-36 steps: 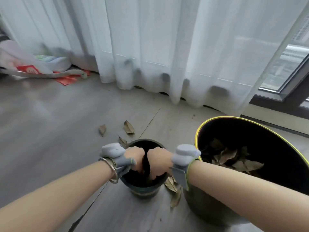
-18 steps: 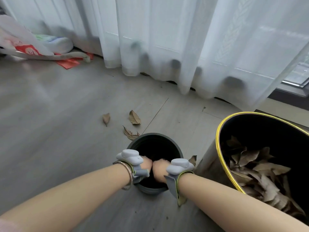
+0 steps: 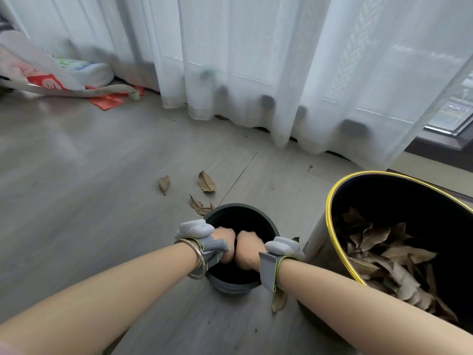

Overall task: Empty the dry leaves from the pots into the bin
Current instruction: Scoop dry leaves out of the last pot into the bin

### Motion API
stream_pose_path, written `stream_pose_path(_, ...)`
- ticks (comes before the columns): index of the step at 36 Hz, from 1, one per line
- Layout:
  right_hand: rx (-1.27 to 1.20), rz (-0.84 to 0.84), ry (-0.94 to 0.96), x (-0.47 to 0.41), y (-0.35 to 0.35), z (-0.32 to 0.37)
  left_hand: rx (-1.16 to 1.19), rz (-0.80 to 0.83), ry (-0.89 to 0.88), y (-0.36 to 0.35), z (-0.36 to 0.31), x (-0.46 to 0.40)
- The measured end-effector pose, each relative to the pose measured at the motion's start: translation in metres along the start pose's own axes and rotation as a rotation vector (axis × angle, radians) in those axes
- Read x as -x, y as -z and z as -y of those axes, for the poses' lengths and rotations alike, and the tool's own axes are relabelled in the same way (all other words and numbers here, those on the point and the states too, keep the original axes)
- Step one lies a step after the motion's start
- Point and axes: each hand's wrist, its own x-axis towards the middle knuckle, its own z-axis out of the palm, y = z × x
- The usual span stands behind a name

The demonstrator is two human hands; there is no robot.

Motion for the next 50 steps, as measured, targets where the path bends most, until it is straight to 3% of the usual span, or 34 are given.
stream_pose_path(4, -0.080, -0.084, 0.039, 0.003, 0.014, -0.002, 0.067, -0.023, 0.023, 0.024, -0.008, 0.007)
stream_pose_path(9, -0.285, -0.029, 0.103, 0.017, 0.039, -0.002, 0.189, -0.020, -0.037, 0.052, -0.001, 0.020)
stream_pose_path(14, -0.394, -0.096, 0.176, 0.041, 0.067, -0.007, 0.400, -0.057, -0.079, 0.084, 0.001, 0.050)
stream_pose_path(21, -0.414, -0.206, 0.235, 0.079, 0.105, -0.020, 0.454, -0.174, -0.149, 0.120, -0.001, 0.084)
stream_pose_path(28, -0.404, -0.336, 0.285, 0.127, 0.143, -0.051, 0.636, -0.269, -0.329, 0.152, -0.032, 0.122)
stream_pose_path(34, -0.321, -0.364, 0.196, 0.161, 0.166, -0.092, 0.748, -0.288, -0.497, 0.156, -0.078, 0.136)
stream_pose_path(42, -0.257, -0.280, 0.030, 0.176, 0.147, -0.155, 0.700, -0.130, -0.587, 0.123, -0.138, 0.116)
stream_pose_path(50, -0.251, -0.060, -0.047, 0.170, 0.114, -0.196, 0.312, -0.090, -0.599, 0.084, -0.173, 0.100)
